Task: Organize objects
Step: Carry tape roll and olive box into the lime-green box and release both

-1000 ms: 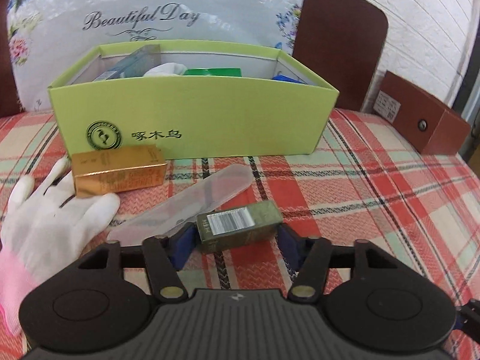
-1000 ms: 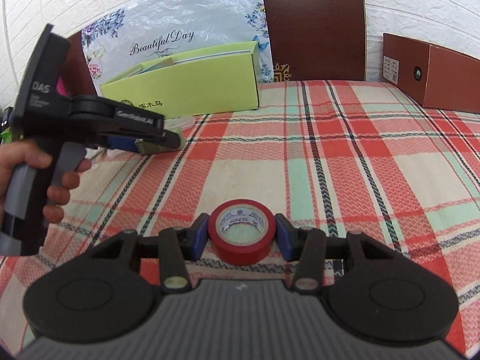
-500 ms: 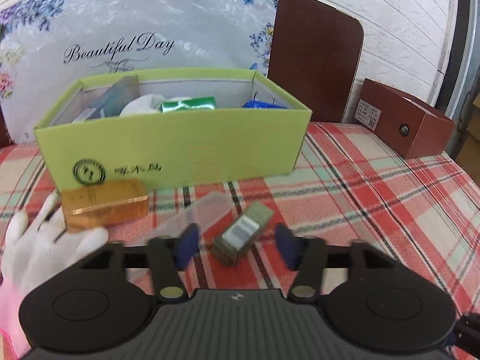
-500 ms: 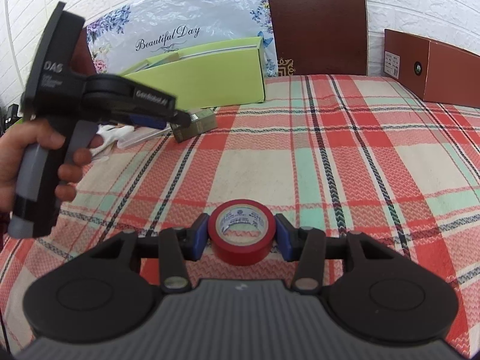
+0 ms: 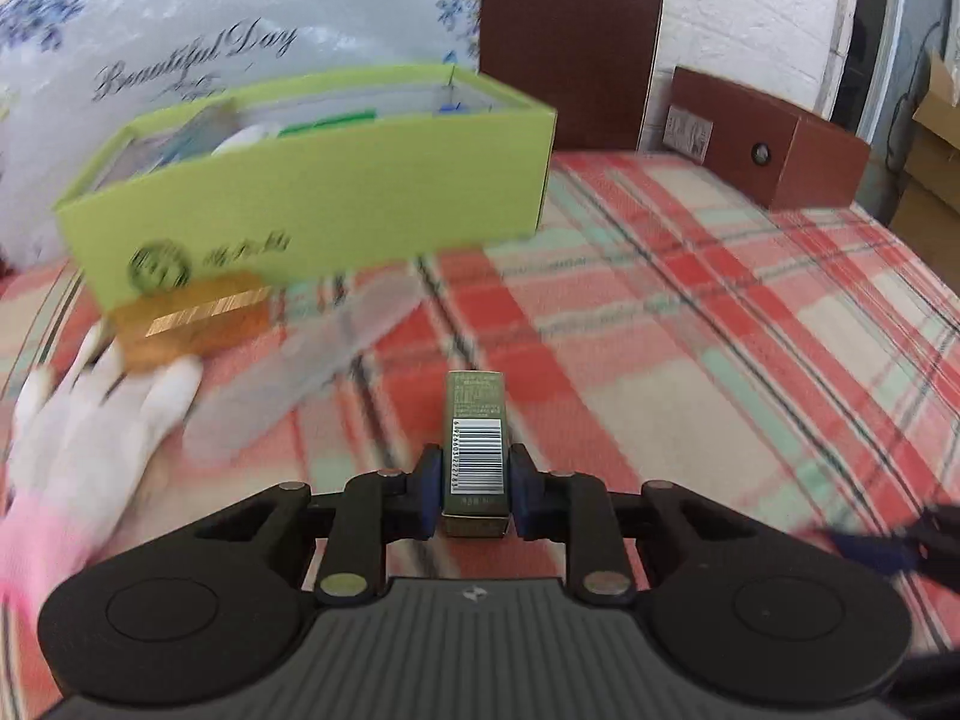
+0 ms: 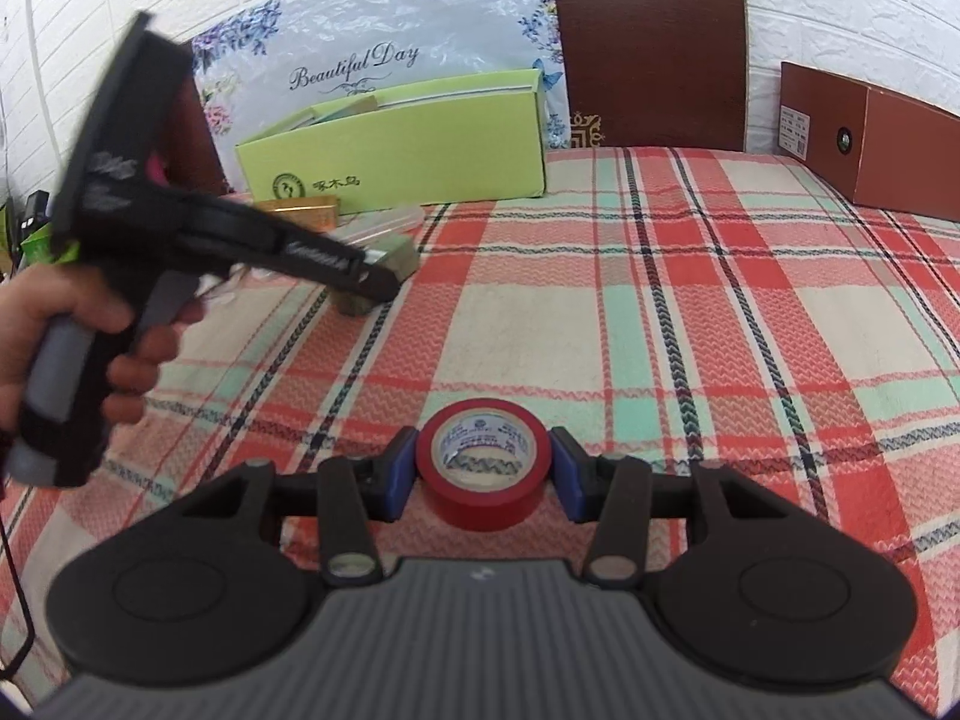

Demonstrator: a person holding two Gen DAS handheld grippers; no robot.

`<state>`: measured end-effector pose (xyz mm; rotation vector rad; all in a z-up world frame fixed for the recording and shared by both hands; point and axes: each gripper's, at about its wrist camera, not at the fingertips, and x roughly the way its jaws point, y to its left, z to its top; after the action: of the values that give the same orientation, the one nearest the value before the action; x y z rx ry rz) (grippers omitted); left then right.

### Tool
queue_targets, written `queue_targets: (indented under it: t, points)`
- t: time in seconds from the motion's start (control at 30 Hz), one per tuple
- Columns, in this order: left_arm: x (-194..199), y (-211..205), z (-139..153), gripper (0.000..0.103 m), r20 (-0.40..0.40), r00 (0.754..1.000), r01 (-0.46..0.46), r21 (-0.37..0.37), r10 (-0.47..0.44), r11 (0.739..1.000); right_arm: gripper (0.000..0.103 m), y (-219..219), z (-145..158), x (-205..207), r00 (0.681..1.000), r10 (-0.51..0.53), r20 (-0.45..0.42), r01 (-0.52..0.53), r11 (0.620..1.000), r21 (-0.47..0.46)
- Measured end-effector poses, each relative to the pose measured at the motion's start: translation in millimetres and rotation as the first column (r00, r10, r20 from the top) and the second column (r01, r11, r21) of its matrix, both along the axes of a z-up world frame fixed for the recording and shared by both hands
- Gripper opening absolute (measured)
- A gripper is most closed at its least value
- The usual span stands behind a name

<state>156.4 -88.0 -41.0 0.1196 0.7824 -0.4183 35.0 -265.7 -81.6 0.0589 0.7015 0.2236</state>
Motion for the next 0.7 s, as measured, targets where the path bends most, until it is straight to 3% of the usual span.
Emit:
queue_targets:
  t: [0.07, 0.2, 0.3, 0.4, 0.7]
  points:
    - [-25.2, 7.1, 3.3, 0.024, -0.010, 1.000, -0.030, 0.040, 0.030, 0.999, 0.046, 6.4, -0.5, -1.6, 1.000, 0.017, 0.001, -0.017, 1.000, -0.003]
    - [-58.0, 20.4, 2.9, 0.025, -0.037, 0.998, -0.058, 0.015, 0.059, 0.998, 0.048, 21.7, -1.5, -2.5, 0.998, 0.054, 0.009, -0.054, 0.998, -0.007]
    - [-63.5, 21.4, -0.3, 0.037, -0.023, 0.995, -0.093, 0.022, 0.093, 0.995, 0.060, 26.5, 1.1, -6.5, 0.999, 0.051, 0.013, -0.051, 0.998, -0.038]
    - [-63.1, 19.6, -0.1, 0.051, -0.019, 0.994, -0.105, 0.026, 0.105, 0.994, 0.060, 23.6, 3.5, -12.6, 0.999, 0.036, 0.009, -0.035, 0.997, -0.073]
    - [-60.5, 15.8, 0.6, 0.050, -0.027, 0.993, -0.112, 0.021, 0.112, 0.994, 0.051, 25.3, 1.2, -11.1, 0.999, 0.035, -0.014, -0.036, 0.998, -0.054]
